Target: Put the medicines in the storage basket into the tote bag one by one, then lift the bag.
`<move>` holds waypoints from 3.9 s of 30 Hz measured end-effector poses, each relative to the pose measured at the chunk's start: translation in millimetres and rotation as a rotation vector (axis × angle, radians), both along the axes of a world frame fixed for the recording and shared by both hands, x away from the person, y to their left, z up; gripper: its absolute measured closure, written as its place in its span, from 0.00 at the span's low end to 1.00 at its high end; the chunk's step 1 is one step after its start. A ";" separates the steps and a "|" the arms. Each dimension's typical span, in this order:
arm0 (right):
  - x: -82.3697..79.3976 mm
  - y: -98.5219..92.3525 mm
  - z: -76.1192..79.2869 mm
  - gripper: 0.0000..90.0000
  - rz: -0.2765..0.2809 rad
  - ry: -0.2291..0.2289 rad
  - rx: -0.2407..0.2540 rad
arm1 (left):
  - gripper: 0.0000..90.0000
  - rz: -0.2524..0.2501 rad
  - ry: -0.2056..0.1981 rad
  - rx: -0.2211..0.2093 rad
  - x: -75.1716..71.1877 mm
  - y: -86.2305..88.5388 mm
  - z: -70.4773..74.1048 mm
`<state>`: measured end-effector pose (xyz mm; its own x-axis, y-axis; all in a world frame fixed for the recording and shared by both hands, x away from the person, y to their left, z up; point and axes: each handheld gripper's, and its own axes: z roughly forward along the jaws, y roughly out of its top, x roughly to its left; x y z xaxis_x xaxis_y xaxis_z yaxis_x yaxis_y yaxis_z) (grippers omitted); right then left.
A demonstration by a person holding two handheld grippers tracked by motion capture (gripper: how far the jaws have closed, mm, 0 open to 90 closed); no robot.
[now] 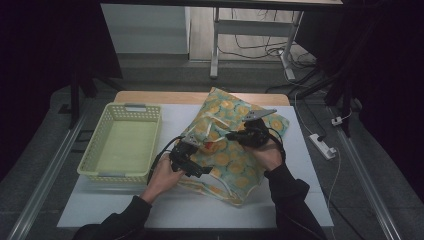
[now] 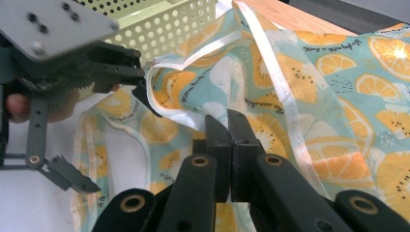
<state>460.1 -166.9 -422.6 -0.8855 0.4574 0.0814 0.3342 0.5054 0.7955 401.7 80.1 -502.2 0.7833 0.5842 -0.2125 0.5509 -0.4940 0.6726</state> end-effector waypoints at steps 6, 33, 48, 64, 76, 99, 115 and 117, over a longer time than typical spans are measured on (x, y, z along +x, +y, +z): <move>0.4 1.1 -0.9 0.99 0.003 0.000 -0.003 | 0.00 0.009 -0.002 0.041 4.2 -5.8 -12.7; 0.0 2.9 -2.3 0.99 0.004 0.003 -0.006 | 0.47 -0.010 -0.080 0.159 6.6 -15.6 -29.5; -0.1 4.4 -3.9 0.99 0.005 0.006 -0.009 | 0.99 0.061 -0.064 0.178 8.5 -19.4 -26.6; 0.4 -1.5 1.0 0.99 -0.004 -0.001 0.006 | 0.99 0.091 -0.017 0.114 7.4 -13.0 -12.0; 0.6 -0.4 -0.3 0.99 -0.002 0.002 0.000 | 0.99 0.083 0.004 0.009 3.3 -4.1 15.9; -9.6 8.6 22.1 1.00 0.054 0.016 0.049 | 1.00 0.068 -0.022 -0.124 -2.0 19.7 74.9; -12.8 15.8 54.6 1.00 0.087 0.000 0.083 | 1.00 0.059 -0.062 -0.126 2.7 30.9 128.0; -13.2 17.0 58.7 1.00 0.089 -0.004 0.088 | 1.00 0.061 -0.071 -0.132 3.1 33.0 134.4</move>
